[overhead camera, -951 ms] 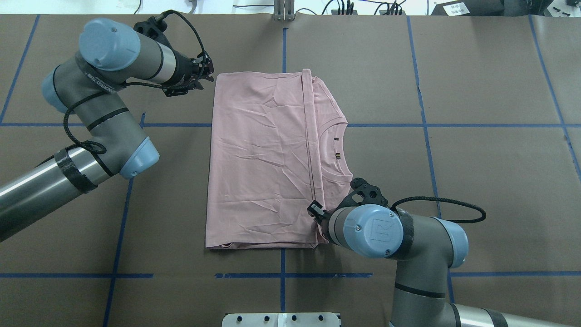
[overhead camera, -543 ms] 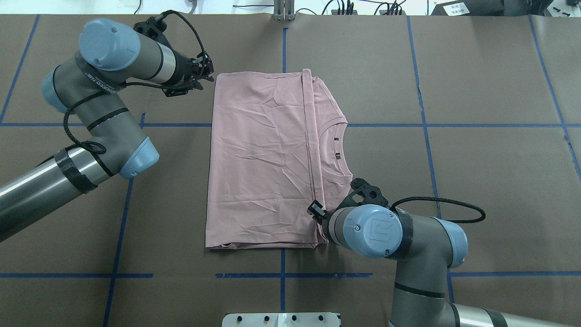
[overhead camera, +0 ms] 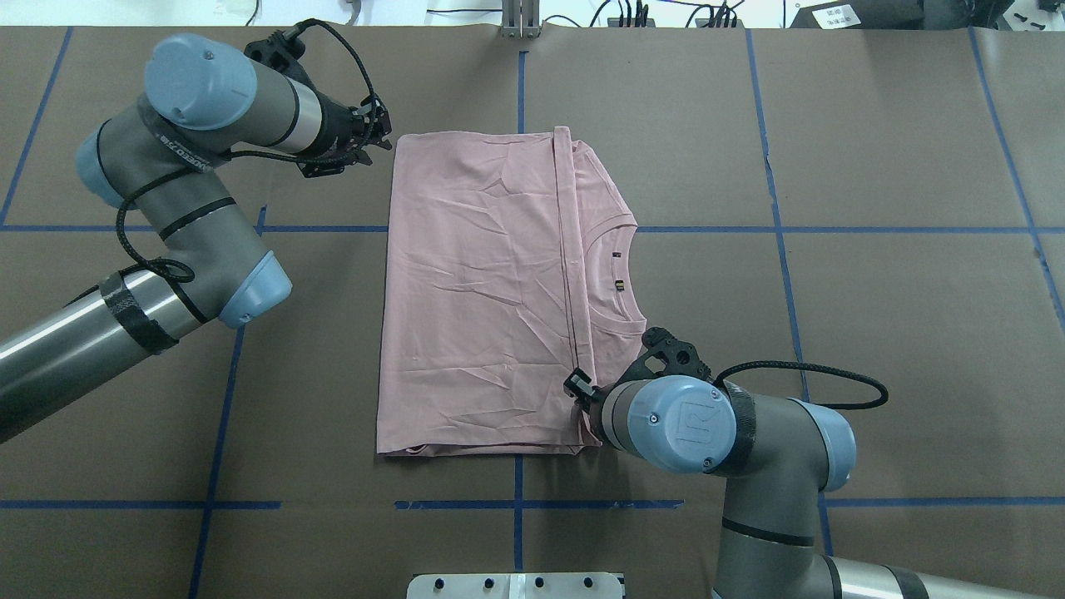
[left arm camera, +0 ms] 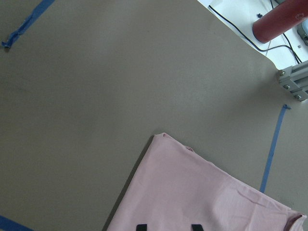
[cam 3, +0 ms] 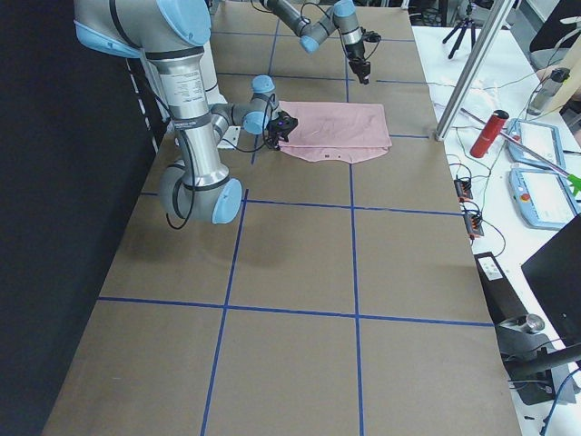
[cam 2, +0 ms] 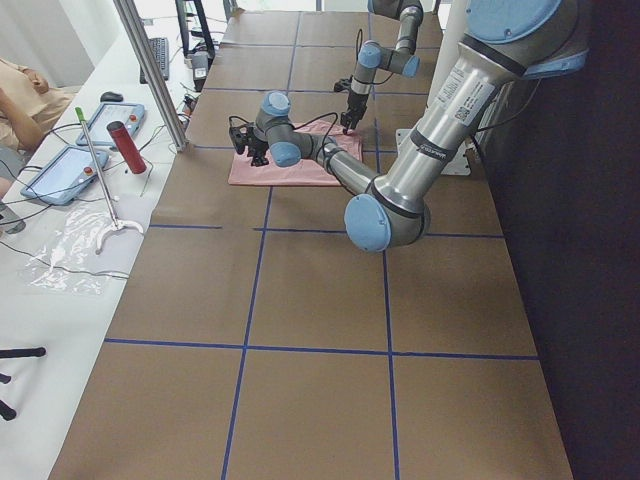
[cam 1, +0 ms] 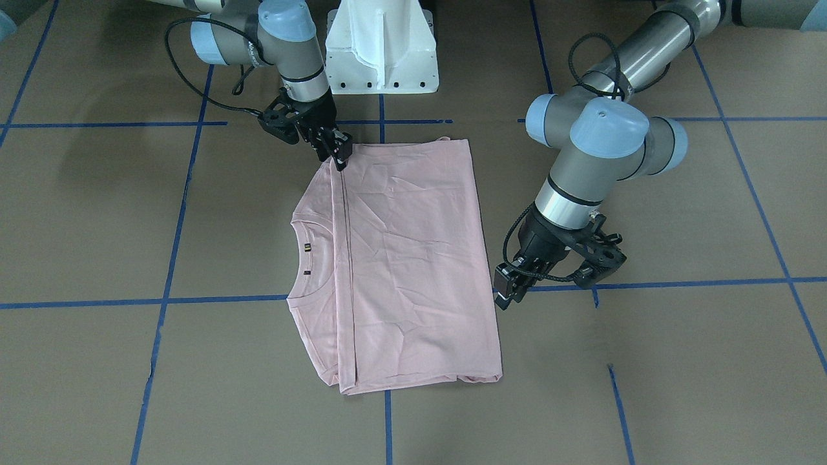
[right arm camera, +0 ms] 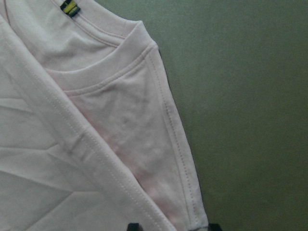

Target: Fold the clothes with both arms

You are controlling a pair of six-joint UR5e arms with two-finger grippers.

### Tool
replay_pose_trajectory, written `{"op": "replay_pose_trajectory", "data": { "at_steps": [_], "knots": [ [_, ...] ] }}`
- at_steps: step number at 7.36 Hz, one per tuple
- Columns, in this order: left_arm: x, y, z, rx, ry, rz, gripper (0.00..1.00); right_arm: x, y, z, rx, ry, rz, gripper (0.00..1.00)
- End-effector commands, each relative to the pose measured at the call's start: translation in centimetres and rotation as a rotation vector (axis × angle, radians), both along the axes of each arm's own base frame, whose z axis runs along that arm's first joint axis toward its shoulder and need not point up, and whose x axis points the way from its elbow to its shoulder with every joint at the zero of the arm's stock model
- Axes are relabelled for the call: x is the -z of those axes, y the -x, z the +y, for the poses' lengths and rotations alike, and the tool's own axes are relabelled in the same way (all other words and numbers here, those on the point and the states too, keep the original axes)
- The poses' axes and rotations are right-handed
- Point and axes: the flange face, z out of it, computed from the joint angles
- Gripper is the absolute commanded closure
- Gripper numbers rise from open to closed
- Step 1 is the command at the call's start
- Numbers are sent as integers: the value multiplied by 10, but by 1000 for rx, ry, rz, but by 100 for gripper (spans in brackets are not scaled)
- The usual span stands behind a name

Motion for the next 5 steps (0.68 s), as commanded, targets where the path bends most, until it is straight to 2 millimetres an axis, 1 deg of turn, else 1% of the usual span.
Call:
{"op": "replay_pose_trajectory", "data": {
  "at_steps": [1,2,3,5],
  "knots": [
    [0,0,0,0,0,0,58,-2,1,0,1,1,4,58],
    [0,0,0,0,0,0,58,-3,3,0,1,2,7,63],
    [0,0,0,0,0,0,58,-3,3,0,1,2,6,100],
    [-3,0,0,0,3,-3,58,0,1,-1,-1,0,-2,100]
  ]
}}
